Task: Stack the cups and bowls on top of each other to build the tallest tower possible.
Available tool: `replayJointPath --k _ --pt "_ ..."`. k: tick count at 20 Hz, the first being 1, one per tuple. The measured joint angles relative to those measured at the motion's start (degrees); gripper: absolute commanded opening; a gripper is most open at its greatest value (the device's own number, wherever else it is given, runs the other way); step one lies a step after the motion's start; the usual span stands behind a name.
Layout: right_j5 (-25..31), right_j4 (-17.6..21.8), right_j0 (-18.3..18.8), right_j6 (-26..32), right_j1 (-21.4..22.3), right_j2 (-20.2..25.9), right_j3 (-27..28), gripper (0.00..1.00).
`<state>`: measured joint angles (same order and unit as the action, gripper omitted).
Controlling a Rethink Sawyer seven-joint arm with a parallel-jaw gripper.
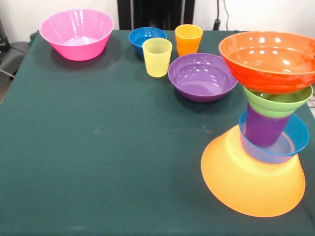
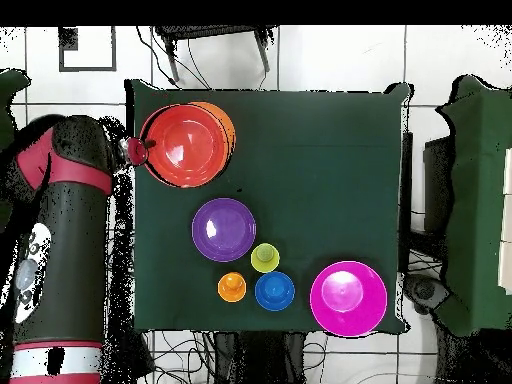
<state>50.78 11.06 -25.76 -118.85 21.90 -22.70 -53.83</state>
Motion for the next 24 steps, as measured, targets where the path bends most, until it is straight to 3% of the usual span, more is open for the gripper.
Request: replayJointPath --k 24 --pt "0.01 0.02 -1.56 0.00 -0.30 -0.08 0.02 0.00"
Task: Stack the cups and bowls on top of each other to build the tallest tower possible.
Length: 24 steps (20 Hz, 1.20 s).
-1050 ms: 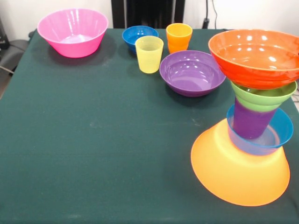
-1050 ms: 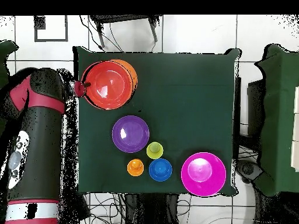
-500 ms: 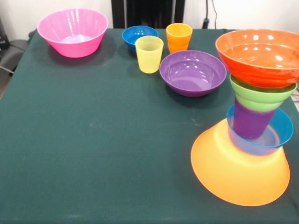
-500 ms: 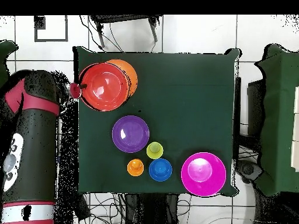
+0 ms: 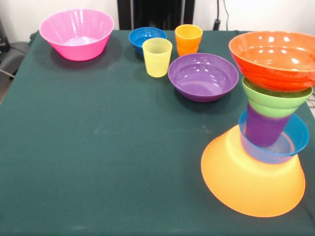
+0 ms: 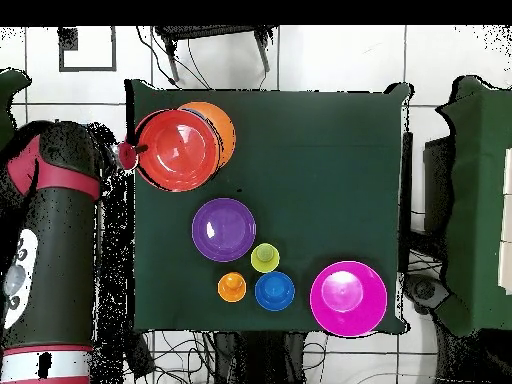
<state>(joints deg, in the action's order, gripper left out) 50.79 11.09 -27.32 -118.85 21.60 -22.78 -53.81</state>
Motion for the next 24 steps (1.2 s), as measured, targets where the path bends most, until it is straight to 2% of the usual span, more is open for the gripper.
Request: replayJointPath --k 24 --pt "-0.01 1.14 1.07 0.00 -2.10 -0.15 5.97 0.00"
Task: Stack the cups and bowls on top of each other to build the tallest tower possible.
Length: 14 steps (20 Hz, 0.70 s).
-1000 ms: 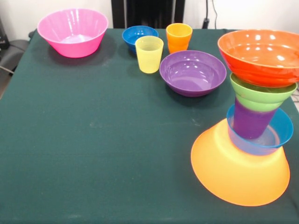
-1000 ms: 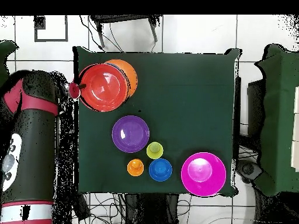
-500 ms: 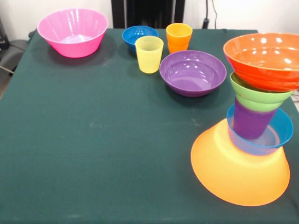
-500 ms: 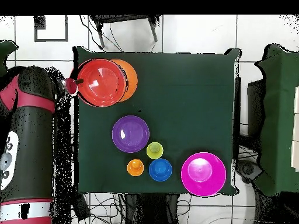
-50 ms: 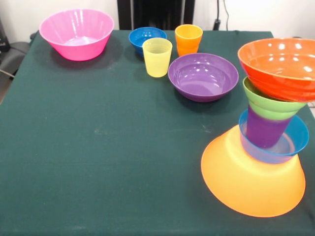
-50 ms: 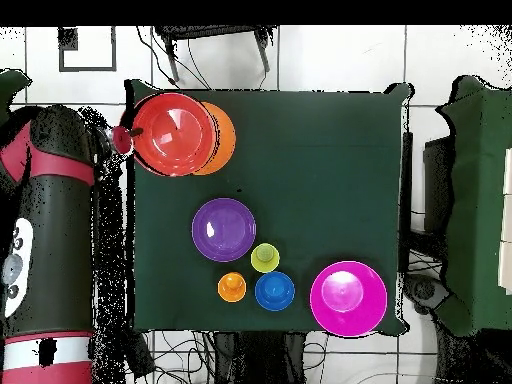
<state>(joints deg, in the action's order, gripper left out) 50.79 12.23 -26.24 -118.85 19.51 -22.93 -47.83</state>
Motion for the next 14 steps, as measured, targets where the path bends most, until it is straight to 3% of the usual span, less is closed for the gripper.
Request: replayJointPath --k 14 --pt "-0.01 3.25 1.26 0.00 -0.54 0.00 0.81 0.00"
